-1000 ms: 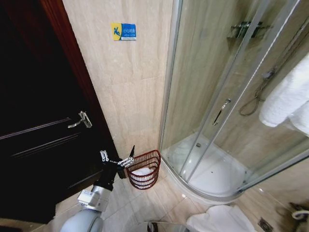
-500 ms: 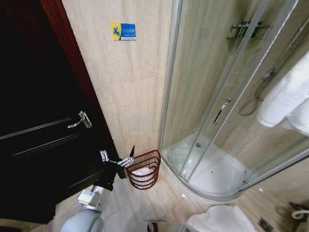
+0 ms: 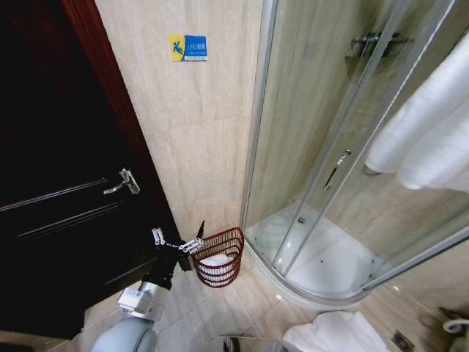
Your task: Discard the used towel into the hamper.
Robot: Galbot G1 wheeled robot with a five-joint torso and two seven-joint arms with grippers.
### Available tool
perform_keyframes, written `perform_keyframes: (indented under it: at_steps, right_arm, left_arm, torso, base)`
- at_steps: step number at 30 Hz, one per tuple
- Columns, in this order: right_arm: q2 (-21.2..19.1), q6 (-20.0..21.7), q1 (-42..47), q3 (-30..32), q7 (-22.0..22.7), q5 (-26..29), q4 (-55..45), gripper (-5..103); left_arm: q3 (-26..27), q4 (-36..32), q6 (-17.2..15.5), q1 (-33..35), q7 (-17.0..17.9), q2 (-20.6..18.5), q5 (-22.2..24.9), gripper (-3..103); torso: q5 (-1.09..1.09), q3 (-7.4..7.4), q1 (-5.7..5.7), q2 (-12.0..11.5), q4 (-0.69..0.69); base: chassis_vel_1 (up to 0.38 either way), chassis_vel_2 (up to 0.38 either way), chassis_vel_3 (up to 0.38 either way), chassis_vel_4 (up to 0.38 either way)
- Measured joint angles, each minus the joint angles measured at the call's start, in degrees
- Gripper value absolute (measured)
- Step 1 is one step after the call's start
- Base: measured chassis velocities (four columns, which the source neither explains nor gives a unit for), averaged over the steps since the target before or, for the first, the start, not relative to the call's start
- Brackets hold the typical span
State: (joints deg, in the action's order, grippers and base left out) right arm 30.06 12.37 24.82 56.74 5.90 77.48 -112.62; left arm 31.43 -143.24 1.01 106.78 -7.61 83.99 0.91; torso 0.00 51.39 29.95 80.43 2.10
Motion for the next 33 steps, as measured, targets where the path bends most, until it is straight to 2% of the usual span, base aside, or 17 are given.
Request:
perform_keyframes:
  at_steps: [6, 12, 16, 17, 20, 21, 24, 25, 28, 29, 31, 32, 33]
  right_arm:
    - [-1.89, 0.62, 1.1, 2.21, 0.87, 6.17, -1.22, 100]
    - [-3.11, 0.99, 0.66, 1.64, -0.41, 6.34, 0.05, 100]
    - [-2.98, 0.16, -2.57, -2.3, -2.82, -4.42, 6.51, 100]
    - [-2.98, 0.16, -2.57, -2.3, -2.82, -4.42, 6.51, 100]
    - [-2.81, -0.99, -3.46, -3.42, -4.41, -11.82, 11.3, 101]
    - [-2.81, -0.99, -3.46, -3.42, -4.41, -11.82, 11.3, 101]
    - [-2.82, -1.89, -2.22, -3.33, -5.35, -14.94, 12.52, 86]
    - [-2.82, -1.89, -2.22, -3.33, -5.35, -14.94, 12.52, 86]
    - [-2.84, -2.88, -2.01, -3.39, -5.71, -17.05, 12.82, 70]
    - [-2.84, -2.88, -2.01, -3.39, -5.71, -17.05, 12.82, 70]
    - [-3.0, -3.3, -2.06, -3.48, -5.94, -17.89, 13.06, 59]
    - [-3.0, -3.3, -2.06, -3.48, -5.94, -17.89, 13.06, 59]
    - [-3.05, -3.35, -2.06, -3.48, -5.95, -18.01, 13.06, 53]
  left_arm:
    - [0.0, 0.0, 0.0, 0.0, 0.0, 0.0, 0.0, 100]
    - [0.0, 0.0, 0.0, 0.0, 0.0, 0.0, 0.0, 100]
    - [0.0, 0.0, 0.0, 0.0, 0.0, 0.0, 0.0, 100]
    - [0.0, 0.0, 0.0, 0.0, 0.0, 0.0, 0.0, 100]
    - [0.0, 0.0, 0.0, 0.0, 0.0, 0.0, 0.0, 100]
    - [0.0, 0.0, 0.0, 0.0, 0.0, 0.0, 0.0, 100]
    - [0.0, 0.0, 0.0, 0.0, 0.0, 0.0, 0.0, 100]
    - [0.0, 0.0, 0.0, 0.0, 0.0, 0.0, 0.0, 100]
    - [0.0, 0.0, 0.0, 0.0, 0.0, 0.0, 0.0, 100]
    - [0.0, 0.0, 0.0, 0.0, 0.0, 0.0, 0.0, 100]
    - [0.0, 0.0, 0.0, 0.0, 0.0, 0.0, 0.0, 100]
    - [0.0, 0.0, 0.0, 0.0, 0.0, 0.0, 0.0, 100]
    - [0.0, 0.0, 0.0, 0.0, 0.0, 0.0, 0.0, 100]
  torso:
    - [0.0, 0.0, 0.0, 0.0, -0.01]
    - [-0.02, -0.01, 0.0, 0.0, -0.01]
    - [0.0, 0.0, 0.0, 0.0, 0.01]
    - [0.0, 0.0, 0.0, 0.0, 0.01]
    - [0.02, 0.0, 0.0, 0.0, 0.0]
    - [0.02, 0.0, 0.0, 0.0, 0.0]
    - [0.01, 0.0, 0.0, 0.0, 0.0]
    - [0.01, 0.0, 0.0, 0.0, 0.0]
    - [-0.02, 0.0, 0.0, 0.0, 0.0]
    - [-0.02, 0.0, 0.0, 0.0, 0.0]
    - [-0.01, 0.0, 0.0, 0.0, 0.0]
    - [-0.01, 0.0, 0.0, 0.0, 0.0]
    - [-0.01, 0.0, 0.0, 0.0, 0.0]
  base:
    - [0.0, 0.0, 0.0, 0.0]
    - [0.0, 0.0, 0.0, 0.0]
    - [0.0, 0.0, 0.0, 0.0]
    - [0.0, 0.0, 0.0, 0.0]
    - [0.0, 0.0, 0.0, 0.0]
    - [0.0, 0.0, 0.0, 0.0]
    - [0.0, 0.0, 0.0, 0.0]
    - [0.0, 0.0, 0.0, 0.0]
    - [0.0, 0.0, 0.0, 0.0]
    - [0.0, 0.0, 0.0, 0.0]
    - [0.0, 0.0, 0.0, 0.0]
    - [0.0, 0.0, 0.0, 0.0]
    - [0.0, 0.0, 0.0, 0.0]
